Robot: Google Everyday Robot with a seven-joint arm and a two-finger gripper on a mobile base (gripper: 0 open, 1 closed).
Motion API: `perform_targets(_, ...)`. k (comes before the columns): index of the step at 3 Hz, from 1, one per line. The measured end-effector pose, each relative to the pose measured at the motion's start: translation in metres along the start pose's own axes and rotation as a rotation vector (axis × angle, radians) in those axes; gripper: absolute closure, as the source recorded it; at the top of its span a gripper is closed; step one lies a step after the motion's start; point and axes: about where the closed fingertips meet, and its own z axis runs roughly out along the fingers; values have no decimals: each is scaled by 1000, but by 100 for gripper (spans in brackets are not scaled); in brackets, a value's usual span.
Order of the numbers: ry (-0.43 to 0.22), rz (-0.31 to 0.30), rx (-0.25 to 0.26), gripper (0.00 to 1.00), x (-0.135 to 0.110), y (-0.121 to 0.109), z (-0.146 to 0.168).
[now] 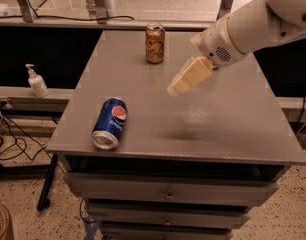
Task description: Move orange can near pepsi can
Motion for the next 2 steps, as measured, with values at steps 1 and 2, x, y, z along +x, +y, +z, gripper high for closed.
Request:
perform_targets(1,-2,-14,4,0,-2,1,0)
perform_targets(2,-43,-25,47,0,-3,-7,14)
